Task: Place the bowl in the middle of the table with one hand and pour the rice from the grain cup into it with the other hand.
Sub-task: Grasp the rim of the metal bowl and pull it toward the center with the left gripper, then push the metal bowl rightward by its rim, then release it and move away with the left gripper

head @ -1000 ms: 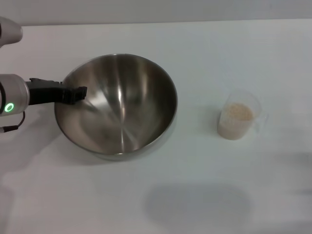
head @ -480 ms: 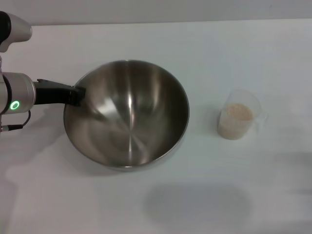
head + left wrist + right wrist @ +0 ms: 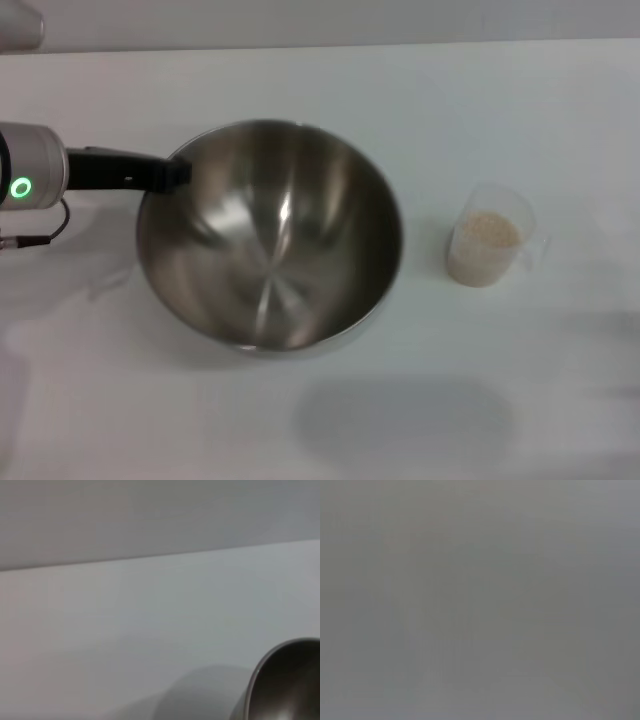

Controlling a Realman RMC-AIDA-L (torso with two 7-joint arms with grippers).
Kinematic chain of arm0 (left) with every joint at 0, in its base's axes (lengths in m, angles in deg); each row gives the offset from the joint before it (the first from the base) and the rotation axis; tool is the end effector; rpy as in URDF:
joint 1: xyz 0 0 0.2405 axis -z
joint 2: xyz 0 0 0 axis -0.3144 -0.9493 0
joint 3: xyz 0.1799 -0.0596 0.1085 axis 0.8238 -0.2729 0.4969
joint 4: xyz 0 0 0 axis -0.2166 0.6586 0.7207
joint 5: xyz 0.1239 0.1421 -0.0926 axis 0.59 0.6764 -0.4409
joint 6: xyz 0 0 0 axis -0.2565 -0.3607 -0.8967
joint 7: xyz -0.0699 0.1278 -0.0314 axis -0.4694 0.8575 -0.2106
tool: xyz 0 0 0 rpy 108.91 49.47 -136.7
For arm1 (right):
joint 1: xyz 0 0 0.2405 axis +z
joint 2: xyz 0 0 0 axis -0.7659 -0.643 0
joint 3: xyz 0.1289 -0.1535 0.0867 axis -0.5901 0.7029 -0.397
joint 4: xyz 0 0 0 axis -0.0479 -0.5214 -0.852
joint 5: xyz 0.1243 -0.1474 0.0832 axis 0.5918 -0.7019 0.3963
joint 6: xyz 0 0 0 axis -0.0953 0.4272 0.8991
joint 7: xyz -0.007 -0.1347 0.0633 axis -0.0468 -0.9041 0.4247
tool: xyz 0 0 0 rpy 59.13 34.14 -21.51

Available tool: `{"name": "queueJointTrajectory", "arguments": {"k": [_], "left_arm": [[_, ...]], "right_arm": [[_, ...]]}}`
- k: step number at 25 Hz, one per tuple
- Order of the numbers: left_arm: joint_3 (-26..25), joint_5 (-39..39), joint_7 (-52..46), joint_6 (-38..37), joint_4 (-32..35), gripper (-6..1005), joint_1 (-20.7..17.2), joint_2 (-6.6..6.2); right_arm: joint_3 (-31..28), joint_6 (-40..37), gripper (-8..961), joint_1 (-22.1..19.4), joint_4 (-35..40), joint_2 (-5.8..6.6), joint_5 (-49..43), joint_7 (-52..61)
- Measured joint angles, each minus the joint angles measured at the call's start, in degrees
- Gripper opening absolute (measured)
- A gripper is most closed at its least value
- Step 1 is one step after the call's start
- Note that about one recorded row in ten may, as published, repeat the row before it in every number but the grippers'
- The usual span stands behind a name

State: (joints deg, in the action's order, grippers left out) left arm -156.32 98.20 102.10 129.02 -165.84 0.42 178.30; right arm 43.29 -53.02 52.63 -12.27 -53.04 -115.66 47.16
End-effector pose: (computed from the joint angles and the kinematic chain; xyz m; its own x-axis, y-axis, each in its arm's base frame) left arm -0.1835 0.3516 0.0307 0.6148 0.7031 0.3573 0.7754 -0.4561 -0.4367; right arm 0.3406 0.1809 0.0253 0.7216 0.1669 -0.6719 -0.6912 0.1175 -0.7131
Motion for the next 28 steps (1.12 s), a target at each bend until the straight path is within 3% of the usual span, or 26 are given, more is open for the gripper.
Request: {"name": "queueJointTrajectory", "arguments": {"k": [9, 13, 19, 28], "left_arm": [[-0.8, -4.2, 1.9, 2.7, 1.1, 46, 3.9, 0.2], [0.8, -4.5, 2.3, -0.4, 3.0, 47, 6.0, 0.45], [1.7, -3.8, 2.3, -6.5, 11.6, 62, 12.6, 0.19], [-1.9, -2.7, 3.7, -8.3, 15.7, 90, 14.7, -0.02]], "right_arm": [[0.0, 0.2, 838, 0.2, 0.0, 0.02, 0.0, 0.0], [0.0, 0.6, 838, 0.3, 0.0, -0.01, 0.0, 0.0], [0.1, 0.9, 838, 0.5, 0.0, -0.06, 0.0, 0.0], [0.1, 1.5, 837, 0.5, 0.0, -0.06, 0.0, 0.0]]}}
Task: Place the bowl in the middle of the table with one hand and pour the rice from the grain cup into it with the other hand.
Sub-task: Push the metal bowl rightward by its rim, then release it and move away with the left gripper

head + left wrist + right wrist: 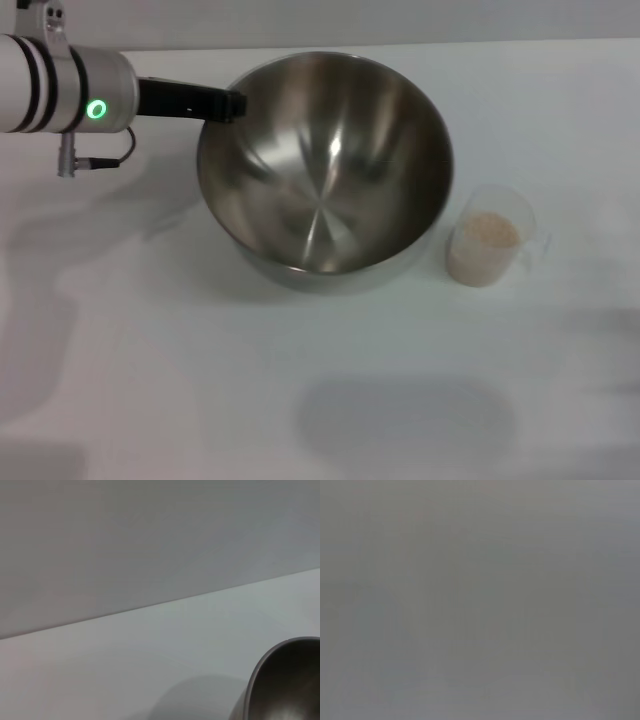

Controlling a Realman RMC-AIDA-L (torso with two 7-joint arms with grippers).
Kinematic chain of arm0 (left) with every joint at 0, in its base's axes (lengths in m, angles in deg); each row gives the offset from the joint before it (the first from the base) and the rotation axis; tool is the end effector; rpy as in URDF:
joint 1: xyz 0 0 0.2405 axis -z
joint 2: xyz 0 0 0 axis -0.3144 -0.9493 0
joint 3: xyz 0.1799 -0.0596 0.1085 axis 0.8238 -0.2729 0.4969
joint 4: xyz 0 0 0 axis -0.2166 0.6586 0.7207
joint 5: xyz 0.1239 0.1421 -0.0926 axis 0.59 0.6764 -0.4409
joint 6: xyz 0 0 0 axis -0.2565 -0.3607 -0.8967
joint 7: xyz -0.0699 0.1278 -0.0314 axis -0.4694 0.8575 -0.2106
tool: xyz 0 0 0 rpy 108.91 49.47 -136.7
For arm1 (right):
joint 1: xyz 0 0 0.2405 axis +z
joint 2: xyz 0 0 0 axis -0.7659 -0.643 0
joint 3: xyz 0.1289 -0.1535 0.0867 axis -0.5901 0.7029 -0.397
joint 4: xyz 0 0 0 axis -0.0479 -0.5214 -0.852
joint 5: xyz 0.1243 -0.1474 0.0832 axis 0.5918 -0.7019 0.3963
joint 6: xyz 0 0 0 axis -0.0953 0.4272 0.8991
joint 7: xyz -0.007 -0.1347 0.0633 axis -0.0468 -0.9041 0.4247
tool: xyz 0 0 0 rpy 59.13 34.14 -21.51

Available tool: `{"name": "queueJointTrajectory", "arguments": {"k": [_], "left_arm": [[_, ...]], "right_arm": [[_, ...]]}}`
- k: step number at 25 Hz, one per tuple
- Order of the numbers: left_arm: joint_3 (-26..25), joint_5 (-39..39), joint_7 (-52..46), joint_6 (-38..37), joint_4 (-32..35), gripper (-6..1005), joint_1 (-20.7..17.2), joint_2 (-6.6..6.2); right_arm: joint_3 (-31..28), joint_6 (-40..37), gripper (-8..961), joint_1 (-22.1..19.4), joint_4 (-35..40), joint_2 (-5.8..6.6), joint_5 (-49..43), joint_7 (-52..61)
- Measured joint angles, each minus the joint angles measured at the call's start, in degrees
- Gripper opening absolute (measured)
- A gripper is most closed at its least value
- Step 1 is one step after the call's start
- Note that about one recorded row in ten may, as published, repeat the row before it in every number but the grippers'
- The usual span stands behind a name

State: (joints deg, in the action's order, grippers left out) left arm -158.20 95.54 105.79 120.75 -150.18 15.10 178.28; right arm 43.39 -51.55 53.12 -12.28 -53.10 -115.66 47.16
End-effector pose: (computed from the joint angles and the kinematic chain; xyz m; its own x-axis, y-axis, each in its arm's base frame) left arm -0.1506 0.4000 0.0090 0.6621 0.6413 0.3879 0.7458 -0.5130 -0.4249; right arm 0.3414 0.1843 0.0222 0.7202 0.1475 -0.6778 -0.6931 0.1108 -0.7123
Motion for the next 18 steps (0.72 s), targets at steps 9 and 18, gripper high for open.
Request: {"name": "queueJointTrajectory", "arguments": {"k": [9, 18], "left_arm": [[-2.8, 0.0, 2.9, -0.9, 5.2, 117, 1.9, 0.13], [-2.8, 0.0, 3.2, -1.8, 5.8, 145, 1.4, 0.1]], "right_arm": [[0.0, 0.1, 838, 0.4, 0.0, 0.0, 0.0, 0.0], [0.1, 0.2, 837, 0.4, -0.1, 0.0, 0.0, 0.0]]}}
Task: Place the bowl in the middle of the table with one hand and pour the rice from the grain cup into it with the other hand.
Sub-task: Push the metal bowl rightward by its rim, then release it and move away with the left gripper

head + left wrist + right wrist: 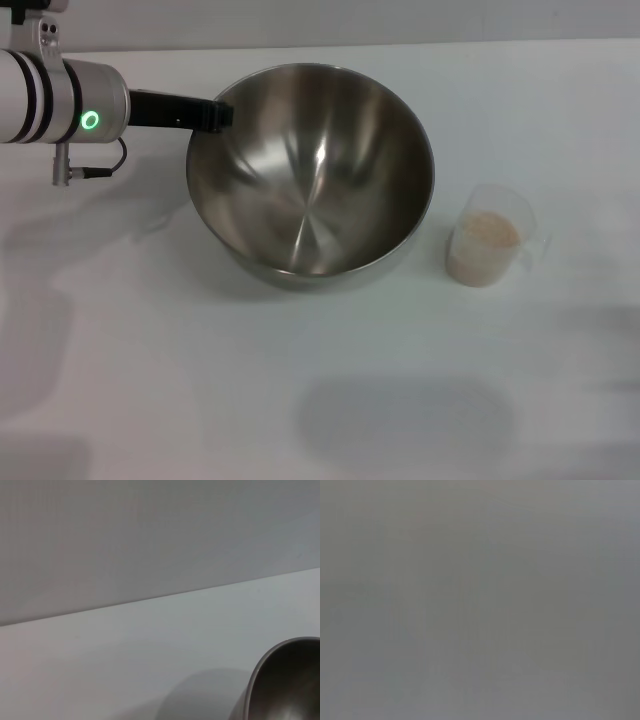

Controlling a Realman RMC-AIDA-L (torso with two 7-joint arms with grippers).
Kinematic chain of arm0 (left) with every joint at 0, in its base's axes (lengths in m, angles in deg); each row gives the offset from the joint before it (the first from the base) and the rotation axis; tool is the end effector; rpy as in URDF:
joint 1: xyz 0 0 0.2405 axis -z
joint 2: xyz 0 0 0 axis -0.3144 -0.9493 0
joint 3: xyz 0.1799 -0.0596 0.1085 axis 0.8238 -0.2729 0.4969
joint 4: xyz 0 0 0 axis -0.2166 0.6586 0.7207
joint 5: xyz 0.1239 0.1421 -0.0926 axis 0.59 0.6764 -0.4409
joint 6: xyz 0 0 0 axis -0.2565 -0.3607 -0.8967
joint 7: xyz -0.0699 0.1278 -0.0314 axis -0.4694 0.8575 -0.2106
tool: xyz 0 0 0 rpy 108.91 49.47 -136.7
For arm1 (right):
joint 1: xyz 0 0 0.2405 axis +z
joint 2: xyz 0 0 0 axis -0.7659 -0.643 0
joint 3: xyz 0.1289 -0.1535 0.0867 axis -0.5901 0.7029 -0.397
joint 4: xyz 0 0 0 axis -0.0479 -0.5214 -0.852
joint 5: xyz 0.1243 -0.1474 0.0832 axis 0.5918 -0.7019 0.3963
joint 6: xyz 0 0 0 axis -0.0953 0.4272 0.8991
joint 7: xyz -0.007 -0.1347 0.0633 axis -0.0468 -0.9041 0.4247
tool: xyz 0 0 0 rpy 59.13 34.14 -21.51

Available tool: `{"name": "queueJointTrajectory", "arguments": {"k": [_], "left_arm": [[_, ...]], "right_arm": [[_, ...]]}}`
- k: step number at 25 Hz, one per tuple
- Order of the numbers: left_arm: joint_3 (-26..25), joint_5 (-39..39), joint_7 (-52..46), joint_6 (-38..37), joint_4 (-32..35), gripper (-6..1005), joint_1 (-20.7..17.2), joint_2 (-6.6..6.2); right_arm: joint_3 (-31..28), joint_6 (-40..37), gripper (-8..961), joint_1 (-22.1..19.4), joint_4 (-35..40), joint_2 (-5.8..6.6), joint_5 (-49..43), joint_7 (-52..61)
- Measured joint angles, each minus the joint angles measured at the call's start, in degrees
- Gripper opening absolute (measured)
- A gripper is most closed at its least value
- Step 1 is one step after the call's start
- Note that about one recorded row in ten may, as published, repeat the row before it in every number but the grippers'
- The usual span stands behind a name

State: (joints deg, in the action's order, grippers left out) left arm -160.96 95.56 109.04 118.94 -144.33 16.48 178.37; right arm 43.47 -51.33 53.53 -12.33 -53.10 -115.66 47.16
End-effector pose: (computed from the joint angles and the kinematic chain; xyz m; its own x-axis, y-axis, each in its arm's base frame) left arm -0.1702 0.4052 0.0060 0.6440 0.6610 0.3853 0.7580 -0.4830 -0.4384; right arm 0.3403 0.1869 0.0215 0.7187 0.1489 -0.6792 -0.6945 0.1045 -0.7119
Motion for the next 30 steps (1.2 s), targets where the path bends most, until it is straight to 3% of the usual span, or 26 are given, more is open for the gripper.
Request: {"name": "queueJointTrajectory", "arguments": {"k": [19, 23, 26, 30], "left_arm": [[0.2, -0.2, 1.2, -0.8, 1.5, 203, 0.5, 0.14], [0.9, -0.2, 1.4, -0.4, -1.0, 215, 0.0, 0.11], [1.4, -0.3, 1.7, -0.2, -4.3, 329, -1.2, 0.07], [2.5, -0.5, 1.7, -1.5, -14.3, 484, -4.9, 0.3]], "right_arm": [[0.3, 0.4, 835, 0.1, 0.0, 0.0, 0.0, 0.0], [0.3, 0.4, 836, 0.1, 0.0, 0.07, 0.1, 0.0], [0.3, 0.4, 837, 0.1, 0.0, 0.08, 0.2, 0.0], [0.3, 0.4, 838, 0.1, 0.1, 0.09, 0.3, 0.0]]}}
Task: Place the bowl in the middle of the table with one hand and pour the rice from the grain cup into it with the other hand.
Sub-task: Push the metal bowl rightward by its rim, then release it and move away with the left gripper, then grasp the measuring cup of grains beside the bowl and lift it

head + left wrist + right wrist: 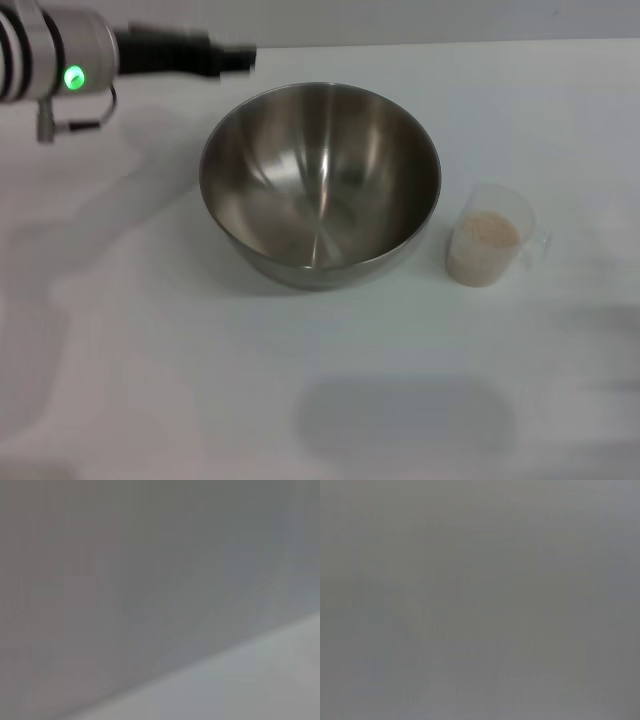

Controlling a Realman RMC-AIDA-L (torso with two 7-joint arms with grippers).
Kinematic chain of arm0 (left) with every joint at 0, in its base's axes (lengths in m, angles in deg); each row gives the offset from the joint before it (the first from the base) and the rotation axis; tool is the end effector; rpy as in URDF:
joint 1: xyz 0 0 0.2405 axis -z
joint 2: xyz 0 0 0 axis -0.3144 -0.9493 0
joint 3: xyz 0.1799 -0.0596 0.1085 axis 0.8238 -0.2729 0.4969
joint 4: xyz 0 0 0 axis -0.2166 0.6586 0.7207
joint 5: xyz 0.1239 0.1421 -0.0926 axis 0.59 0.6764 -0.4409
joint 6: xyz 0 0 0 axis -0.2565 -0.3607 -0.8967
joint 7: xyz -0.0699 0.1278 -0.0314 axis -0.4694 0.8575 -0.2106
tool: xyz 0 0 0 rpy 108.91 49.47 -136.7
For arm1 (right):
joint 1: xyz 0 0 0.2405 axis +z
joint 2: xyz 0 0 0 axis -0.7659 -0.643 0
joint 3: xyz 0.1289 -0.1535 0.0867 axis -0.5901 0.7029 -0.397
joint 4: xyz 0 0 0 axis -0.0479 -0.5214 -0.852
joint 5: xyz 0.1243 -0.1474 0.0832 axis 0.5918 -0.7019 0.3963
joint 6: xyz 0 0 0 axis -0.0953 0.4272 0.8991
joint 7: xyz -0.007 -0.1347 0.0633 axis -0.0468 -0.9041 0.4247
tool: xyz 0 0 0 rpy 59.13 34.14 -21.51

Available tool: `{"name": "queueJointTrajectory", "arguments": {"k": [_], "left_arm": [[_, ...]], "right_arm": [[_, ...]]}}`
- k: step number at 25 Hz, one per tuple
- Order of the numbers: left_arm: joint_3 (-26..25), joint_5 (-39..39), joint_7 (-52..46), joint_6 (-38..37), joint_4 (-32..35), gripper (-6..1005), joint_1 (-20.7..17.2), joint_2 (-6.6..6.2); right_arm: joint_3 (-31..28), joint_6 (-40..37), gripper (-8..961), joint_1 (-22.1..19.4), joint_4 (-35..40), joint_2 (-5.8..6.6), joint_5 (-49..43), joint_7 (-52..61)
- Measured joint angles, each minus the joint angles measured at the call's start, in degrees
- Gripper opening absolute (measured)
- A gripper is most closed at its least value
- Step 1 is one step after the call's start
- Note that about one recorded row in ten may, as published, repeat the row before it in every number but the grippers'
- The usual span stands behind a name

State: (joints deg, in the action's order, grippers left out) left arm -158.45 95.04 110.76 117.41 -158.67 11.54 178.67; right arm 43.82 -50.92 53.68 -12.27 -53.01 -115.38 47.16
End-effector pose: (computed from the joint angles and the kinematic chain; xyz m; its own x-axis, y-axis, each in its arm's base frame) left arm -0.1325 0.4031 0.0355 0.7502 0.4890 0.4450 0.6612 -0.5525 -0.5075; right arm 0.3411 0.1877 0.0211 0.7201 0.1422 -0.6791 -0.6931 0.1021 -0.7135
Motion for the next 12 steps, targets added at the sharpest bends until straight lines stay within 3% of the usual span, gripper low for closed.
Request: {"name": "queueJointTrajectory", "arguments": {"k": [4, 7, 8, 9, 10, 11, 12], "left_arm": [[6.3, 0.4, 2.0, -11.4, -10.3, 649, -6.7, 0.0], [17.1, 0.4, 8.3, -33.7, -16.0, 741, -15.3, -0.06], [23.9, 0.4, 12.2, -50.2, -16.3, 772, -19.5, -0.13], [23.9, 0.4, 12.2, -50.2, -16.3, 803, -19.5, -0.13], [27.9, 0.4, 13.8, -60.4, -15.1, 834, -21.4, -0.16], [27.9, 0.4, 13.8, -60.4, -15.1, 834, -21.4, -0.16], [31.3, 0.4, 14.2, -69.5, -13.0, 834, -22.5, -0.16]], "right_arm": [[0.0, -0.2, 838, 0.0, 0.0, 0.0, 0.1, 0.0], [0.0, -0.4, 838, 0.0, 0.0, 0.0, 0.2, 0.0], [0.0, -0.5, 838, 0.0, 0.0, 0.0, 0.2, 0.0], [0.0, -0.5, 837, 0.0, 0.0, 0.0, 0.2, 0.0], [0.0, -0.6, 837, 0.0, 0.0, 0.0, 0.1, 0.0], [0.0, -0.6, 837, -0.1, 0.0, 0.0, 0.0, 0.0], [0.0, -0.6, 837, -0.2, 0.0, -0.01, 0.0, 0.0]]}}
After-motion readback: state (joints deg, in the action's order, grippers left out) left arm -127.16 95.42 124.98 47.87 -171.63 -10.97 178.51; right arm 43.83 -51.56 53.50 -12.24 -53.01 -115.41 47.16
